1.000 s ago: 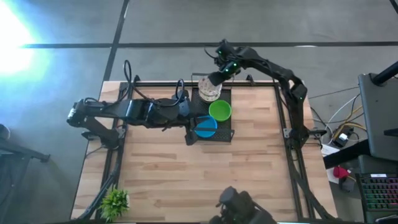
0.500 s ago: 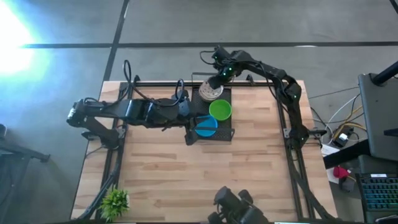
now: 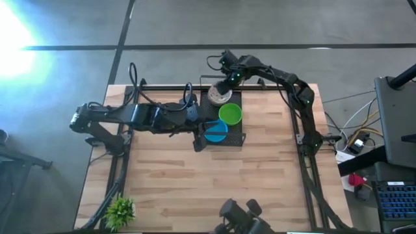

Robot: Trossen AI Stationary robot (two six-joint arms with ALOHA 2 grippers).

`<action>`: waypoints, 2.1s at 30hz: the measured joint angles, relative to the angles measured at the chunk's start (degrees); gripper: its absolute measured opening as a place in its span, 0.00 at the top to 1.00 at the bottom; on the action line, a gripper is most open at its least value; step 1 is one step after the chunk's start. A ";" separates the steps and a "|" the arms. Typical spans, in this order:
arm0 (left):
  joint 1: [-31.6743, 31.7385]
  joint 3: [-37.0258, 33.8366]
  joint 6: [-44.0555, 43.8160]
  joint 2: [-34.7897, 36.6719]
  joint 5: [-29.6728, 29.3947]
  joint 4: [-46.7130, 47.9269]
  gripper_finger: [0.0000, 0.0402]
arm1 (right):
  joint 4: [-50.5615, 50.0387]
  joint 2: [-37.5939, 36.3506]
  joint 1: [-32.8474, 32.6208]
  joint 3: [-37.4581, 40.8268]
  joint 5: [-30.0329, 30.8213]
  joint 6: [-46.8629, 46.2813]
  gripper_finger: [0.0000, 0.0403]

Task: Pick & Place Mini bowls
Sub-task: Stack the white bowl on the white bowl on the shelf, then return to Home Position

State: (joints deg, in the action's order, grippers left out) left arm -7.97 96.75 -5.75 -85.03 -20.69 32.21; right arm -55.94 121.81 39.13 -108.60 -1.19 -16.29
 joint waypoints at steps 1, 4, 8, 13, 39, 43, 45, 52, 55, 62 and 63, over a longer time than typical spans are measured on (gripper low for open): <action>0.00 0.00 -0.01 0.00 0.00 0.00 0.87 | 0.17 0.06 -0.25 0.00 0.05 0.03 0.97; 0.00 0.00 -0.01 0.00 0.00 0.00 0.87 | 1.88 0.33 -1.05 0.02 0.08 0.24 0.97; 0.00 0.00 -0.14 0.00 0.01 -0.01 0.87 | 2.37 0.85 -1.44 0.09 0.25 0.49 0.97; 0.00 -0.02 -0.25 0.00 0.00 -0.26 0.87 | 1.42 0.93 -1.31 0.09 1.72 0.37 0.97; -0.09 -0.02 -0.49 0.00 0.02 -0.50 0.87 | 0.58 0.42 -1.39 -0.11 1.53 0.02 0.71; -0.09 -0.02 -0.49 0.00 0.02 -0.48 0.87 | 0.41 -0.89 -1.24 -0.90 1.42 0.46 0.71; -0.09 -0.02 -0.49 0.00 0.02 -0.46 0.87 | 0.02 -1.55 -1.19 -1.01 1.40 0.45 0.71; -0.07 -0.02 -0.48 0.14 0.02 -0.28 0.87 | -5.45 -3.55 -1.38 -3.10 0.91 3.36 0.76; 0.02 -0.02 -0.86 0.89 -0.08 -0.30 0.87 | -7.73 -5.92 -2.21 -3.57 0.92 5.16 0.84; 0.98 -0.02 -1.07 4.28 -2.12 -0.22 0.93 | -8.83 -15.91 -7.04 -2.59 0.75 8.67 0.97; 1.26 -0.02 -0.65 4.91 -2.14 0.01 0.95 | -8.79 -17.71 -7.89 -2.30 0.74 9.19 0.98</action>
State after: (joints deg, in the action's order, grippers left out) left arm -6.71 96.73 -6.39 -80.13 -22.83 32.21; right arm -64.73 104.10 31.23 -110.90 -0.44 -7.10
